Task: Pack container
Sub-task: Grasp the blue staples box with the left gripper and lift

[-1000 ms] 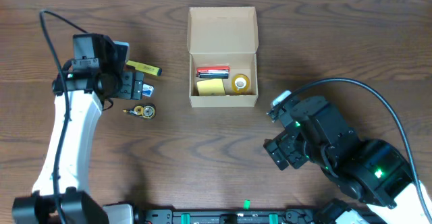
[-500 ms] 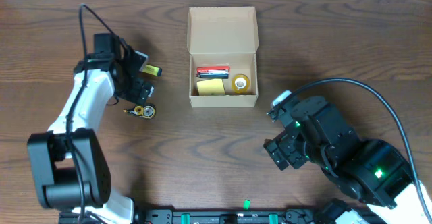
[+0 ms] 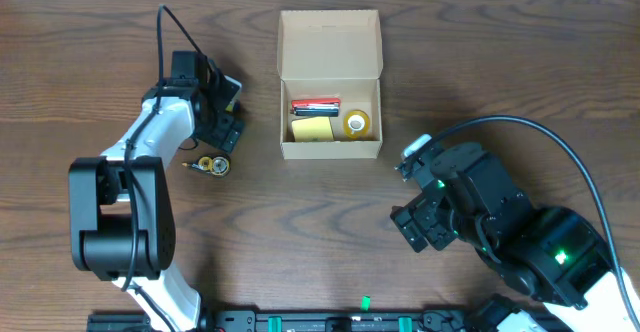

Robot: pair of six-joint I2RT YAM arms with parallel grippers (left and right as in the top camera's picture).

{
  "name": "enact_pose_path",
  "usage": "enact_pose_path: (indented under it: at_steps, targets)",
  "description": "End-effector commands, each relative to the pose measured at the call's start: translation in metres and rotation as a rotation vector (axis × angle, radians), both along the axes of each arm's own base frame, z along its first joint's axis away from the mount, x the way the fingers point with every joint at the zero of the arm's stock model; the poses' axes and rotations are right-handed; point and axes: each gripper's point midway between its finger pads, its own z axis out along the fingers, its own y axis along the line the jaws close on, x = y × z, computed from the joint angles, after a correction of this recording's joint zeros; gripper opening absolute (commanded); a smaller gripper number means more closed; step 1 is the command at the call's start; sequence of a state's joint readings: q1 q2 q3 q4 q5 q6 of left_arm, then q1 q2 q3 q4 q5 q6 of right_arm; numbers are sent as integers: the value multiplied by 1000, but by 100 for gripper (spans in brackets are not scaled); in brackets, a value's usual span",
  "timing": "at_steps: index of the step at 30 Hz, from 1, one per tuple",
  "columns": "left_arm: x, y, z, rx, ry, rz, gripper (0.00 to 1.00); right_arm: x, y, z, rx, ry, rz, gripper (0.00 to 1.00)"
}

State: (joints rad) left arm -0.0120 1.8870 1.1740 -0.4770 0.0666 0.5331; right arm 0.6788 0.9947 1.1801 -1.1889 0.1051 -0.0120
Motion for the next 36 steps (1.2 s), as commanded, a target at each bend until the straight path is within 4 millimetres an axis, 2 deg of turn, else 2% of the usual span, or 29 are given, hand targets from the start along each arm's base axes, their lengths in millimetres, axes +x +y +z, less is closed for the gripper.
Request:
enact_pose_path:
  at_steps: [1,4,12,17,25,29,32,36]
  targets:
    - [6,14,3,5,-14,57,95,1,-1,-1,-9,-3,4,99]
    - [5,18,1,-4,-10,68,95,1,-1,-1,-9,-3,4,99]
    - [4,9,-10,-75,16,71,96,1,-1,-1,-9,-3,4,99]
    - [1,5,-18,-103,39,89,100,1,-1,-1,-9,-3,4,99]
    - [-1,5,-19,-104,49,95,66,1,-1,-1,-9,-3,4,99]
    - [0,6,-18,-108,49,135,61,1,-1,-1,-9,-3,4,99]
    - [0,6,-18,-117,50,166,51,1,-1,-1,-9,-3,4,99]
    - [0,6,-18,-119,51,175,45,1,-1,-1,-9,-3,4,99]
